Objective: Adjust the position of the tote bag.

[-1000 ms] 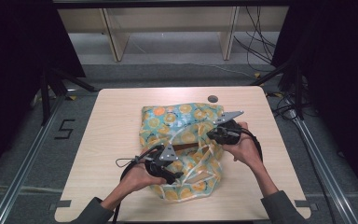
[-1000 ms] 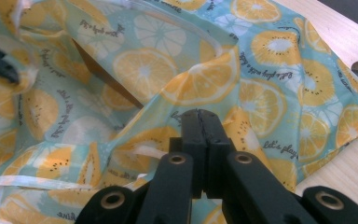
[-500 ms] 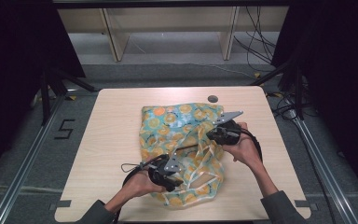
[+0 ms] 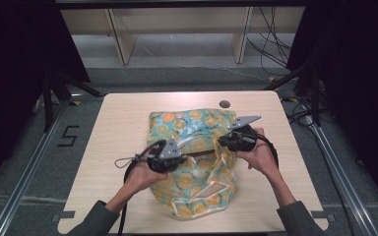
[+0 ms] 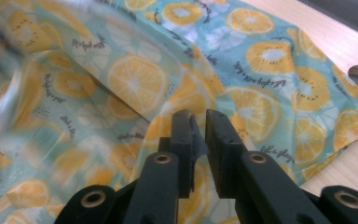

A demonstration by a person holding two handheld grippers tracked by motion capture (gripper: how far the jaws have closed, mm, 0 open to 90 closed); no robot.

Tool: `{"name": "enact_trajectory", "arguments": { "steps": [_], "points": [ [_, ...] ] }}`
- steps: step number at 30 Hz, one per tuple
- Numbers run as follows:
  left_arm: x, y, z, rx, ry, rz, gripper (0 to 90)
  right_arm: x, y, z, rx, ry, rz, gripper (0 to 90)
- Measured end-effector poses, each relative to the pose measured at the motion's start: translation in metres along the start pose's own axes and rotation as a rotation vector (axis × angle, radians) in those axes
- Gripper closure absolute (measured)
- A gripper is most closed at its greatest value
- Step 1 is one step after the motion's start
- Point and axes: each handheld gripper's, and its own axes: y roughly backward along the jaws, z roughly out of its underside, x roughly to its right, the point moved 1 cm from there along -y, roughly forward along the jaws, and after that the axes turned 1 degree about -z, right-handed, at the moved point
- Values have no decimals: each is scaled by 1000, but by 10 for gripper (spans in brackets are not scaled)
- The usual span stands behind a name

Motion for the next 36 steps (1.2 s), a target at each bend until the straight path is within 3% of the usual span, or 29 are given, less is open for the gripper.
{"name": "enact_trajectory", "arguments": {
  "steps": [1, 2, 4, 5, 6, 7, 8, 9, 11, 12, 13, 14, 15, 16, 17, 18, 19, 20, 23, 25, 26, 27, 28, 29, 30, 31, 32, 33, 36],
  "points": [
    [-9, 2, -7, 22, 7, -26, 873, -2, 3, -1, 5, -34, 10, 800],
    [-9, 2, -7, 22, 7, -26, 874, -2, 3, -1, 5, -34, 10, 800],
    [-28, 5, -18, 47, 44, -55, 875, 0, 13, -5, 11, -16, -4, 798],
    [-46, 5, -28, 75, 82, -103, 876, -2, 21, -9, 42, -12, -16, 800],
    [-46, 5, -28, 75, 82, -103, 877, -3, 25, -11, 58, 3, -22, 807],
    [-62, 4, -35, 98, 125, -152, 877, -6, 30, -13, 67, -4, -22, 814],
    [-72, 5, -37, 81, 127, -158, 878, -8, 33, -15, 84, 6, -25, 825],
    [-79, 2, -39, 96, 164, -180, 878, -13, 36, -17, 99, 8, -30, 830],
    [-96, -1, -39, 63, 177, -211, 879, -18, 41, -20, 98, 49, -49, 849],
    [-96, -1, -39, 63, 177, -211, 879, -24, 42, -20, 93, 64, -66, 858],
    [-110, -8, -36, 58, 208, -230, 879, -29, 41, -21, 83, 94, -92, 866],
    [-110, -8, -36, 58, 208, -230, 879, -29, 41, -21, 83, 94, -92, 866],
    [-122, -15, -30, 32, 248, -239, 879, -44, 39, -20, 50, 121, -133, 876],
    [-122, -15, -30, 32, 248, -239, 879, -44, 39, -20, 50, 121, -133, 876],
    [-134, -22, -24, 16, 265, -248, 879, -57, 28, -18, 8, 163, -168, 883],
    [-134, -22, -24, 16, 265, -248, 879, -63, 21, -17, -20, 170, -170, 885],
    [-142, -26, -16, 14, 315, -260, 879, -68, 12, -15, -43, 178, -163, 886],
    [-146, -27, -12, 5, 321, -263, 879, -70, 3, -13, -67, 189, -159, 887],
    [-152, -29, -1, -17, 326, -282, 875, -68, -20, -7, -145, 192, -107, 889],
    [-155, -31, 8, -71, 276, -283, 866, -61, -32, -5, -170, 189, -57, 889],
    [-155, -31, 8, -71, 276, -283, 854, -61, -32, -5, -170, 189, -57, 889],
    [-152, -37, 21, -138, 277, -262, 837, -54, -38, -2, -188, 176, -6, 890],
    [-152, -37, 21, -138, 277, -262, 809, -54, -38, -2, -188, 176, -6, 890],
    [-145, -42, 29, -159, 308, -208, 764, -46, -43, 0, -175, 185, 20, 890],
    [-141, -41, 30, -157, 310, -181, 711, -43, -43, 0, -184, 170, 33, 890],
    [-141, -41, 30, -157, 310, -181, 657, -43, -43, 0, -184, 170, 33, 890],
    [-136, -39, 30, -149, 302, -161, 657, -40, -43, -1, -182, 171, 51, 890],
    [-128, -29, 24, -145, 271, -141, 557, -32, -44, -2, -169, 138, 74, 889],
    [-121, -15, 15, -135, 251, -113, 474, -24, -45, -3, -149, 115, 77, 889]
  ]
}}
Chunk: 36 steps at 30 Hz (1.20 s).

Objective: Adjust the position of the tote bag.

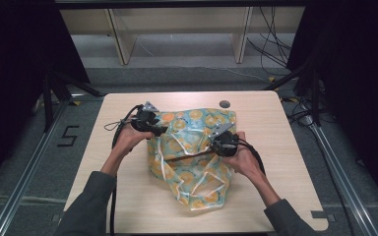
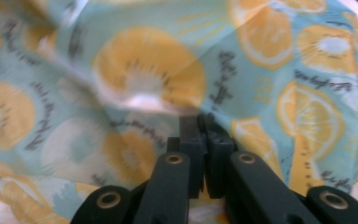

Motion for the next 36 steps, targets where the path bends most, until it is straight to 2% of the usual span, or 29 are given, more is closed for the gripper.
{"name": "enact_trajectory", "arguments": {
  "steps": [1, 2, 3, 4, 6, 7, 8, 10, 11, 12, 13, 14, 15, 16, 18, 20, 21, 22, 23, 24, 25, 27, 29, 31, 32, 33, 34, 35, 36],
  "points": [
    [7, 18, -7, 32, 0, -7, 413, 8, 1, -3, 5, -22, -2, 890],
    [7, 18, -7, 32, 0, -7, 390, 8, 1, -3, 5, -22, -2, 890],
    [14, 36, -12, 55, -2, 9, 377, 14, 1, -5, 47, -39, 3, 890],
    [14, 36, -12, 55, -2, 9, 361, 16, 2, -7, 57, -52, -2, 890],
    [29, 61, -17, 95, -45, 1, 365, 20, 5, -11, 69, -78, -5, 893],
    [37, 67, -17, 104, -64, 11, 391, 22, 6, -13, 76, -75, -3, 893],
    [37, 67, -17, 104, -64, 11, 415, 22, 6, -13, 76, -75, -3, 893],
    [59, 70, -16, 87, -106, 70, 423, 27, 9, -17, 85, -81, -5, 893],
    [77, 62, -12, 45, -174, 98, 455, 30, 9, -20, 96, -89, -4, 893],
    [84, 55, -10, 19, -197, 108, 454, 31, 10, -22, 84, -102, -16, 893],
    [90, 46, -7, 2, -186, 119, 455, 32, 9, -23, 95, -113, -13, 893],
    [90, 46, -7, 2, -186, 119, 453, 33, 9, -24, 95, -113, -6, 894],
    [96, 25, -1, -61, -217, 131, 450, 33, 9, -25, 91, -113, -7, 893],
    [98, 14, 2, -88, -209, 119, 450, 33, 9, -26, 89, -109, -9, 893],
    [101, -4, 7, -138, -246, 91, 438, 34, 9, -26, 95, -103, -6, 893],
    [102, -11, 9, -150, -256, 82, 428, 35, 12, -25, 66, -113, -18, 893],
    [104, -20, 11, -184, -310, 32, 417, 36, 11, -24, 76, -107, -13, 893],
    [106, -23, 12, -195, -331, 25, 411, 36, 11, -24, 91, -108, -12, 893],
    [107, -26, 12, -201, -337, 23, 414, 37, 13, -23, 73, -115, -19, 893],
    [108, -28, 12, -201, -343, 8, 417, 37, 12, -23, 87, -120, -10, 893],
    [109, -29, 12, -209, -378, -22, 426, 36, 16, -23, 47, -157, -22, 893],
    [110, -31, 11, -218, -400, -37, 431, 36, 16, -22, 47, -153, -22, 893],
    [110, -33, 11, -208, -398, -29, 461, 35, 17, -22, 43, -153, -24, 892],
    [109, -34, 10, -209, -422, -45, 592, 34, 15, -22, 49, -153, -16, 892],
    [108, -35, 10, -206, -419, -41, 701, 33, 16, -21, 39, -147, -28, 892],
    [105, -35, 8, -183, -393, -6, 813, 33, 14, -20, 50, -135, -23, 892],
    [105, -35, 8, -183, -393, -6, 863, 33, 14, -20, 50, -135, -23, 892],
    [102, -32, 5, -153, -388, 4, 893, 35, 10, -20, 75, -102, -25, 892],
    [102, -29, 3, -124, -382, 5, 896, 33, 10, -19, 75, -115, -22, 892]
  ]
}}
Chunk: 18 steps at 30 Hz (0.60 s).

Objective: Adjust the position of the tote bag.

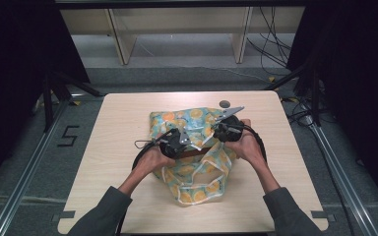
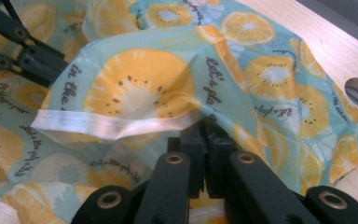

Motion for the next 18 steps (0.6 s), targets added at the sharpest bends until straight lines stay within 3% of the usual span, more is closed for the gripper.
{"name": "enact_trajectory", "arguments": {
  "steps": [1, 2, 3, 5, 6, 8, 9, 10, 11, 12, 13, 15, 16, 17, 18],
  "points": [
    [0, 4, -1, 58, 36, 7, 897, 0, 0, 0, -1, 2, -1, 892],
    [0, 4, -1, 58, 36, 7, 897, 0, 0, 0, -1, 2, -1, 892],
    [-3, 12, -3, 97, 56, 26, 897, 0, 2, 2, -11, 7, -1, 892],
    [-10, 35, -7, 174, 75, 41, 898, -2, 4, 4, -7, 9, -8, 892],
    [-13, 43, -8, 196, 82, 47, 898, -2, 6, 5, -5, 28, -4, 892],
    [-16, 51, -9, 224, 93, 46, 898, -4, 10, 6, -8, 22, -3, 892],
    [-22, 68, -12, 283, 124, 62, 898, -4, 19, 7, -8, 38, -13, 892],
    [-22, 68, -12, 283, 124, 62, 899, -5, 22, 8, 16, 39, -4, 892],
    [-25, 83, -15, 324, 120, 57, 899, -5, 27, 7, 34, 45, -7, 892],
    [-25, 83, -15, 324, 120, 57, 899, -5, 33, 6, 39, 40, -8, 892],
    [-27, 96, -16, 335, 107, 34, 899, -5, 40, 4, 49, 36, -7, 892],
    [-31, 107, -16, 350, 117, 50, 899, -3, 50, -1, 98, 46, 16, 895],
    [-31, 107, -16, 350, 117, 50, 899, -3, 50, -1, 98, 46, 16, 895],
    [-36, 113, -15, 395, 152, 64, 899, 7, 58, -6, 112, 24, 49, 900],
    [-36, 113, -15, 395, 152, 64, 899, 7, 58, -6, 112, 24, 49, 900]
  ]
}}
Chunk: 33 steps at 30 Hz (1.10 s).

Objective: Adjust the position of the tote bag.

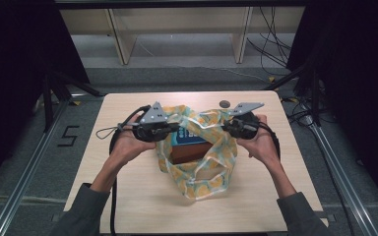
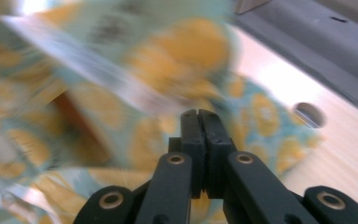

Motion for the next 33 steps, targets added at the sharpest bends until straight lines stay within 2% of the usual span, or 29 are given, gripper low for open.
{"name": "enact_trajectory", "arguments": {
  "steps": [1, 3, 4, 6, 7, 8, 9, 10, 12, 13, 14, 15, 16, 17, 18, 19, 20, 21, 22, 23, 25, 27, 29, 30, 31, 33],
  "points": [
    [-9, 2, -1, 29, 43, -12, 899, 15, -3, -3, -19, -22, 64, 900],
    [-22, -4, 0, 36, 97, -2, 898, 28, -16, -4, -55, -38, 61, 900],
    [-29, -8, 2, 41, 147, -9, 898, 31, -25, -2, -71, -44, 72, 900],
    [-44, -18, 7, 28, 198, -13, 898, 33, -37, 1, -112, -49, 79, 900],
    [-52, -22, 9, 25, 231, -34, 898, 32, -38, 2, -101, -44, 72, 900],
    [-59, -26, 12, 30, 261, -36, 898, 30, -37, 3, -68, -58, 72, 900],
    [-59, -26, 12, 30, 261, -36, 898, 28, -31, 2, -81, -72, 39, 900],
    [-72, -35, 18, 25, 314, -44, 898, 25, -26, 0, -66, -74, 38, 900],
    [-82, -43, 23, 0, 339, -69, 898, 22, -12, -4, -28, -70, 32, 900],
    [-82, -43, 23, 0, 339, -69, 898, 21, -6, -6, 1, -51, 26, 900],
    [-86, -46, 25, -6, 350, -68, 898, 21, -6, -6, 1, -51, 26, 900],
    [-90, -49, 27, -16, 360, -78, 898, 16, 9, -10, 35, -47, 14, 900],
    [-93, -51, 30, -18, 372, -86, 898, 16, 9, -10, 35, -47, 14, 900],
    [-97, -55, 34, -36, 386, -94, 898, 9, 20, -15, 59, -36, -14, 900],
    [-97, -55, 34, -36, 386, -94, 898, 4, 22, -18, 82, -26, -14, 900],
    [-101, -58, 37, -57, 386, -97, 898, -1, 23, -20, 97, -18, -29, 900],
    [-101, -58, 37, -57, 386, -97, 897, -1, 23, -20, 97, -18, -29, 900],
    [-103, -61, 40, -69, 390, -95, 897, -9, 20, -25, 97, -4, -74, 900],
    [-103, -61, 40, -69, 390, -95, 897, -9, 20, -25, 97, -4, -74, 900],
    [-104, -65, 42, -68, 408, -104, 897, -18, 7, -28, 45, 24, -95, 900],
    [-106, -67, 44, -87, 399, -102, 897, -26, -12, -29, -2, 34, -112, 900],
    [-107, -69, 45, -101, 392, -105, 898, -30, -31, -28, -41, 14, -120, 900],
    [-107, -71, 46, -107, 393, -107, 897, -32, -47, -27, -88, 24, -133, 897],
    [-108, -72, 46, -112, 386, -104, 897, -32, -47, -27, -88, 24, -133, 897],
    [-109, -73, 47, -115, 391, -108, 897, -35, -60, -26, -119, 21, -124, 895],
    [-109, -75, 47, -126, 390, -109, 897, -38, -69, -25, -159, 45, -109, 896]
  ]
}}
